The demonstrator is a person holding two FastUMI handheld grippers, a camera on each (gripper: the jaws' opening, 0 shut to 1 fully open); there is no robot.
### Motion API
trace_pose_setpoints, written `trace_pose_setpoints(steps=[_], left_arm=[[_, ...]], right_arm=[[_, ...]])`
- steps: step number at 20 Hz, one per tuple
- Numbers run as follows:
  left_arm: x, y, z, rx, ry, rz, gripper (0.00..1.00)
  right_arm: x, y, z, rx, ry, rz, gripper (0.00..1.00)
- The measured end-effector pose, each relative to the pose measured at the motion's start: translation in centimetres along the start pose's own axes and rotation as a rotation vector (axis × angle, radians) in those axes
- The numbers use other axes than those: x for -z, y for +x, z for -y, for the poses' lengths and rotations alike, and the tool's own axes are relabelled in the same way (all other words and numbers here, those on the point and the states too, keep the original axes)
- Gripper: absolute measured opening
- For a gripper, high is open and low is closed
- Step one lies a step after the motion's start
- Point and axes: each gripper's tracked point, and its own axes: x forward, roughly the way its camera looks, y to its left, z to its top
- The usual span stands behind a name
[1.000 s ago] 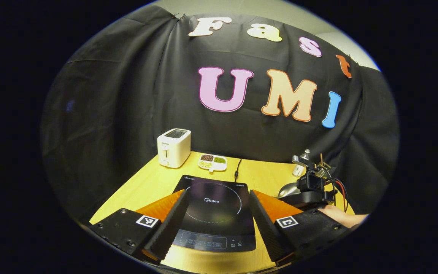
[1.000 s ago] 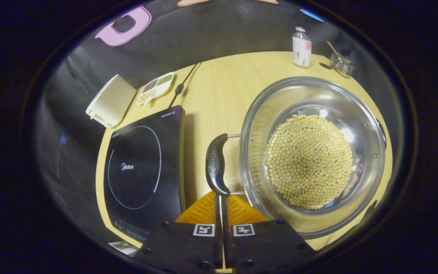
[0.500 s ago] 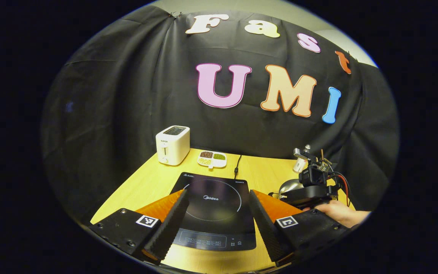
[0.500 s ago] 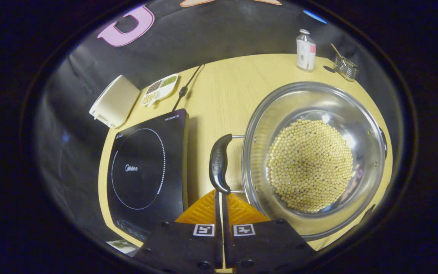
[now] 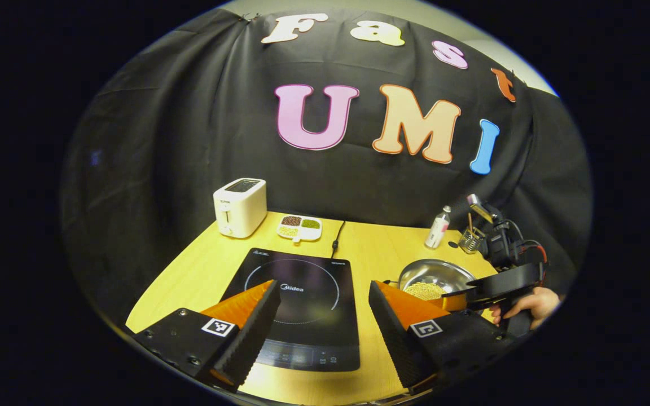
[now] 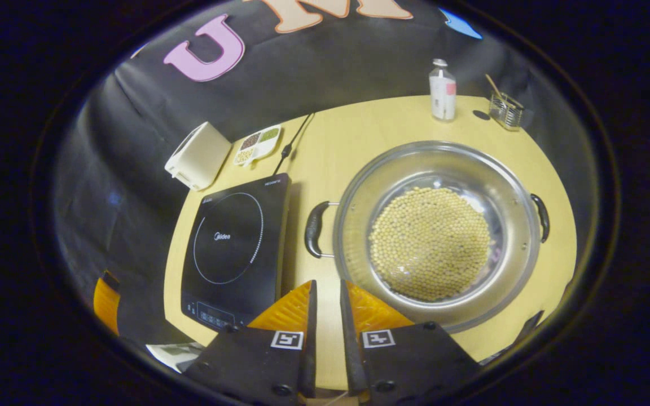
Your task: First push the handle of the pot to place it horizontally, then grasp the pot with both hands and set it on the induction cooktop.
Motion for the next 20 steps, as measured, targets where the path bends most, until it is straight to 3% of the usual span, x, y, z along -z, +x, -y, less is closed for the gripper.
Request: trace_pose_setpoints(steps=[2,3,5,8,11,15,18,19,20], left_arm=[[0.5,0.6,1.9,0.025,0.008,-0.022,0.96],[0.8,0.9,2.8,0.037,0.011,-0.033,0.96],[1.5,1.6,4.8,0.065,0.004,-0.063,0.97],[2.6,2.7,7.9,0.105,-0.019,-0.115,0.97],[3.7,4.4,10.5,0.126,-0.045,-0.165,1.0],[5.6,6.4,13.1,0.132,-0.075,-0.257,0.97],[6.7,8.2,13.6,0.11,-0.072,-0.31,0.97],[7.2,8.9,13.7,0.097,-0.067,-0.327,0.97],[7.6,9.6,13.5,0.083,-0.06,-0.342,0.97]], right_arm=[[-0.1,-1.5,2.8,0.017,0.018,0.005,0.14],[-0.1,-2.1,4.1,0.022,0.03,0.005,0.28],[-0.2,-3.3,7.0,0.031,0.062,0.005,0.36],[-0.7,-4.5,11.5,0.052,0.112,0.006,0.6],[-2.0,-5.0,15.6,0.067,0.15,0.015,0.66],[-4.1,-4.6,20.7,0.094,0.182,0.02,0.87],[-5.1,-3.5,23.4,0.097,0.216,-0.004,0.87],[-5.3,-2.9,24.2,0.1,0.22,-0.015,0.95],[-5.4,-2.3,24.9,0.104,0.219,-0.027,0.95]])
